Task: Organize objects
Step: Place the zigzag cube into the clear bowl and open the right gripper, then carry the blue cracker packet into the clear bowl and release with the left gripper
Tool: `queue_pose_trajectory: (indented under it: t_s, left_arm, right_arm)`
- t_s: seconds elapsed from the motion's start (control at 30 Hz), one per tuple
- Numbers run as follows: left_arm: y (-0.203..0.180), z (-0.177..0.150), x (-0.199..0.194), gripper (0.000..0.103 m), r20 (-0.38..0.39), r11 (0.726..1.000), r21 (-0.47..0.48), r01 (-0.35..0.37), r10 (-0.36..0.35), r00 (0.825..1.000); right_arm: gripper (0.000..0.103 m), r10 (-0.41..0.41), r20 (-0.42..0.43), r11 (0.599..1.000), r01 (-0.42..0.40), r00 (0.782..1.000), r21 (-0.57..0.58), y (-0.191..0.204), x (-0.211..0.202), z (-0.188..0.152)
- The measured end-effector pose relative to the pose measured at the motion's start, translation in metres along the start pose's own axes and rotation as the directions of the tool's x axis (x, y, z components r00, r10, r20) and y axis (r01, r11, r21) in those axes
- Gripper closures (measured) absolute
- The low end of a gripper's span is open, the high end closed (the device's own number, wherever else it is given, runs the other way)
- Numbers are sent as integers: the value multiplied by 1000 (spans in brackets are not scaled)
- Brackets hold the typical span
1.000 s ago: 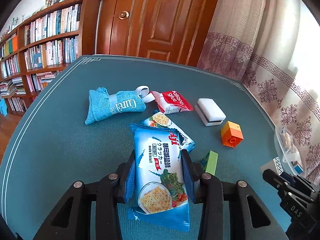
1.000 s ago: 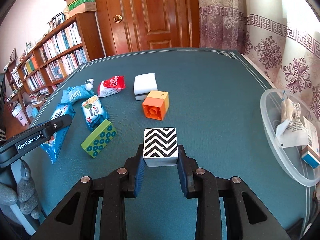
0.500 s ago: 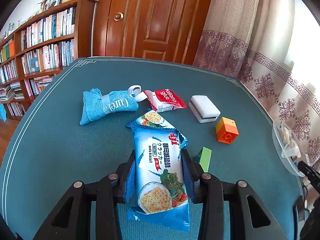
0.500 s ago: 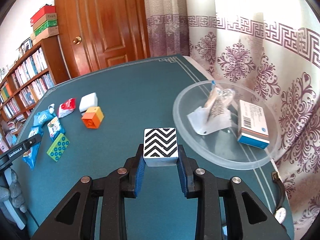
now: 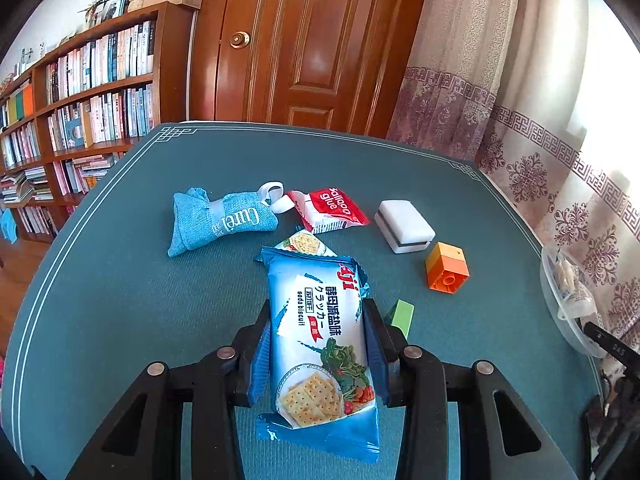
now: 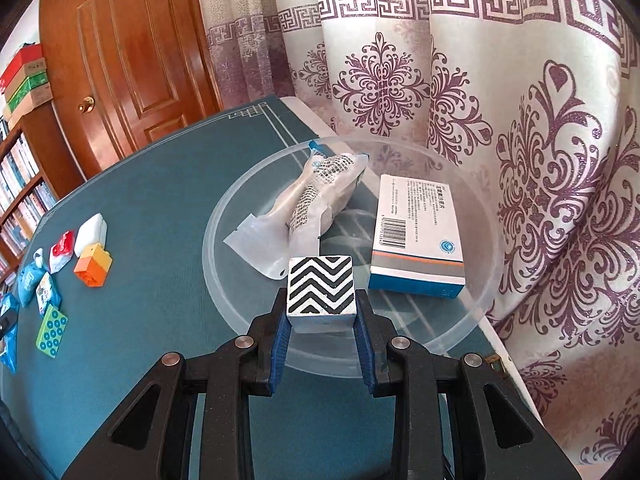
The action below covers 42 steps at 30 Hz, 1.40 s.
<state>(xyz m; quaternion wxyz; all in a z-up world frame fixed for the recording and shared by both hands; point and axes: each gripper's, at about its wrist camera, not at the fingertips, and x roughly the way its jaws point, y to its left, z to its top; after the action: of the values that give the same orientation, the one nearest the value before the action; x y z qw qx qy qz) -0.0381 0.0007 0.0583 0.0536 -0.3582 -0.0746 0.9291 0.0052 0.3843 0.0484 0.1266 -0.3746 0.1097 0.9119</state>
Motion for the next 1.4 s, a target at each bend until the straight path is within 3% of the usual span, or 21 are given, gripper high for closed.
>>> queue_pose_trajectory:
  t_s: [0.43, 0.73, 0.83, 0.93, 1.4]
  left_arm:
    - [-1, -1, -2, 60, -7, 1000, 8, 5, -4, 1000]
    - [0, 0, -6, 60, -4, 1000, 9, -3, 4, 1000]
    - [-3, 1, -10, 60, 4, 1000, 19, -3, 3, 1000]
    - [-8, 3, -13, 60, 12, 999, 32, 1, -2, 1000]
    - [-77, 2, -22, 60, -5, 980, 175, 94, -94, 996]
  right_arm:
    - [72, 16, -37, 999, -18, 999, -50, 23, 33, 23]
    - [72, 79, -24, 996, -80, 997, -46, 27, 44, 32]
    - [70, 105, -24, 994, -106, 994, -28, 22, 38, 30]
    - [62, 95, 0, 995, -95, 996, -34, 17, 24, 23]
    - [61, 57, 96, 998, -53, 994, -37, -18, -42, -15]
